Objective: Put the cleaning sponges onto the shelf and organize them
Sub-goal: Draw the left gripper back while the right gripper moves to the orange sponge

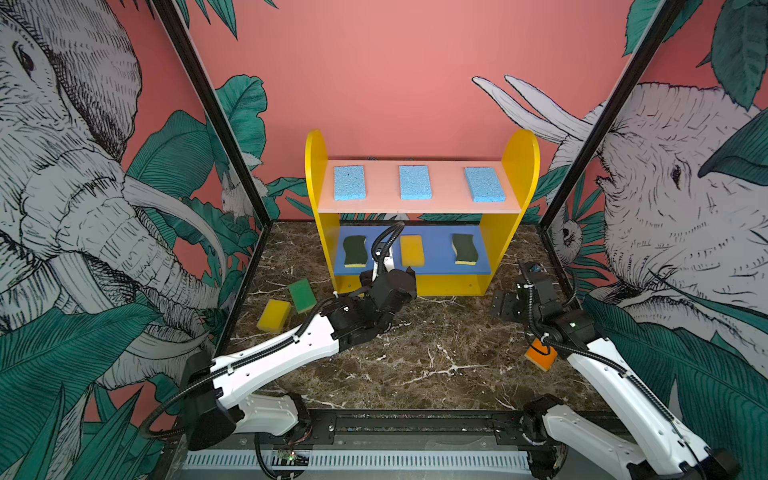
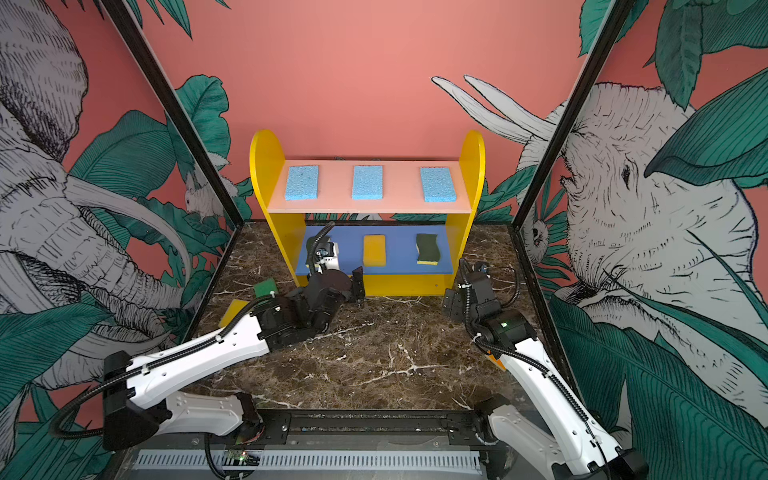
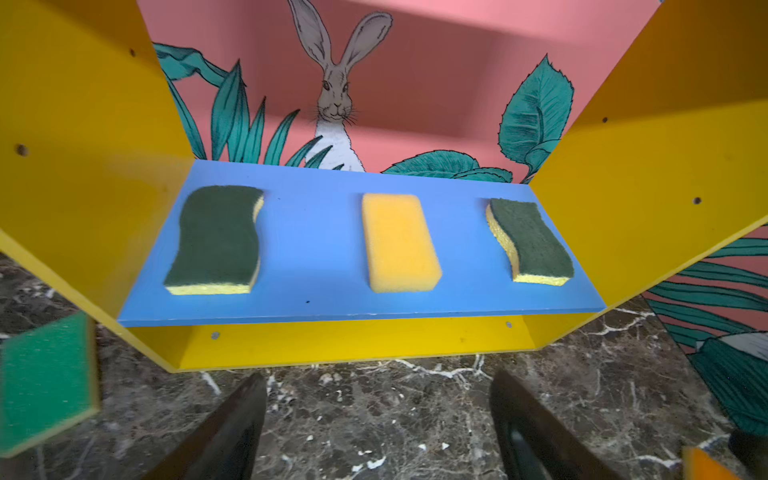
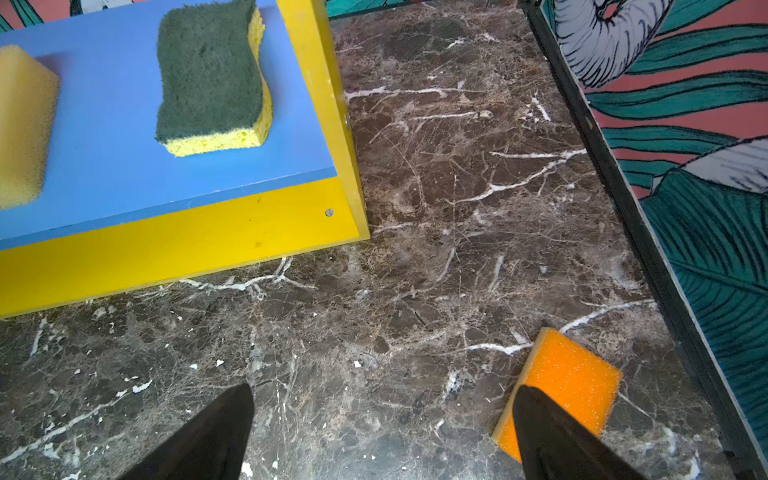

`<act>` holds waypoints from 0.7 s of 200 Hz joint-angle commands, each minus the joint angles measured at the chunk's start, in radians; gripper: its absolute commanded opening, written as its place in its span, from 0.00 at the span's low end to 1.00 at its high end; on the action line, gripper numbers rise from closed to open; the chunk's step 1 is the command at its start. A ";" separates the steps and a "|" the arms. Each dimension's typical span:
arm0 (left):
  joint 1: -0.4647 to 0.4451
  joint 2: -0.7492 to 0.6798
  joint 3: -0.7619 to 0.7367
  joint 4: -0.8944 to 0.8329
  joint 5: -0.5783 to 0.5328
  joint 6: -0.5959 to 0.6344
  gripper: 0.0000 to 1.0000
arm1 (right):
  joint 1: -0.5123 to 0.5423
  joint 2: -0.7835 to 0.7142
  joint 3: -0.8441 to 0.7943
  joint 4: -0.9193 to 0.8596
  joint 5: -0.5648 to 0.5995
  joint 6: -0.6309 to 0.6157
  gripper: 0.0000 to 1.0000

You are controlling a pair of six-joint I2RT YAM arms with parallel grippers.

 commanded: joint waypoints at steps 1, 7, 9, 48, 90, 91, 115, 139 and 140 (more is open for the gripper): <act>0.067 -0.049 -0.007 -0.175 0.006 0.017 0.88 | -0.003 0.025 0.033 0.024 0.002 0.024 0.99; 0.088 -0.054 -0.005 -0.217 0.014 0.003 0.88 | -0.004 0.037 0.038 0.025 0.002 0.024 0.99; 0.094 -0.057 -0.004 -0.229 0.015 -0.002 0.89 | -0.003 0.041 0.040 0.024 0.000 0.024 0.99; 0.114 -0.117 -0.059 -0.319 -0.119 -0.037 0.91 | -0.003 0.117 0.056 0.044 -0.023 0.035 0.98; 0.180 -0.174 -0.119 -0.300 -0.092 -0.041 0.93 | -0.003 0.145 0.047 0.030 -0.015 0.059 0.98; 0.181 -0.174 -0.118 -0.302 -0.092 -0.040 0.93 | -0.003 0.145 0.047 0.030 -0.014 0.061 0.98; 0.195 -0.169 -0.109 -0.327 -0.106 -0.024 0.94 | -0.003 0.137 0.029 0.010 0.009 0.095 0.98; 0.210 -0.156 -0.104 -0.328 -0.091 -0.021 0.94 | -0.004 0.148 0.022 -0.048 0.080 0.148 0.98; 0.210 -0.157 -0.104 -0.327 -0.090 -0.021 0.94 | -0.003 0.149 0.022 -0.052 0.084 0.150 0.98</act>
